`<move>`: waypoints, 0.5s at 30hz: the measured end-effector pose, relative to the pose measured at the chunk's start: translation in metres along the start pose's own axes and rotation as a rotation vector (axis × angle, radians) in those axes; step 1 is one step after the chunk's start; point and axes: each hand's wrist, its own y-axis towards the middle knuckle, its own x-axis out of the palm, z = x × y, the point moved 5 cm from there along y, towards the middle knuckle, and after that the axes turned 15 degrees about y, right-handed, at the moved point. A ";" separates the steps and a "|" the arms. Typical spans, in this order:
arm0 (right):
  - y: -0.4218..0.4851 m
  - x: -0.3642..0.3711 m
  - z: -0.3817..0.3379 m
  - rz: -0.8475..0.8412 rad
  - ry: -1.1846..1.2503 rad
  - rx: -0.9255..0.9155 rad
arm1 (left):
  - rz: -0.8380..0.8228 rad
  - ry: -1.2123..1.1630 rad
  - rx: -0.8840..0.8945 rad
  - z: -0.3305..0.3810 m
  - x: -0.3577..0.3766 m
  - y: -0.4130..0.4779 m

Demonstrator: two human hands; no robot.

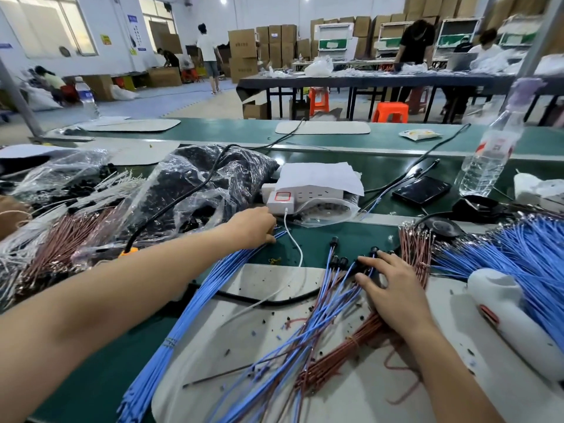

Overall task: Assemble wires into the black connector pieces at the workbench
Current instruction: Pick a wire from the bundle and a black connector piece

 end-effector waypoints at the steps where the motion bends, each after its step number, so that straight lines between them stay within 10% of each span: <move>1: 0.000 0.000 0.000 0.000 0.004 -0.001 | 0.011 0.010 -0.019 -0.001 0.005 0.001; 15: 0.001 -0.001 0.000 -0.004 0.007 0.010 | -0.057 -0.131 -0.045 -0.003 0.004 -0.002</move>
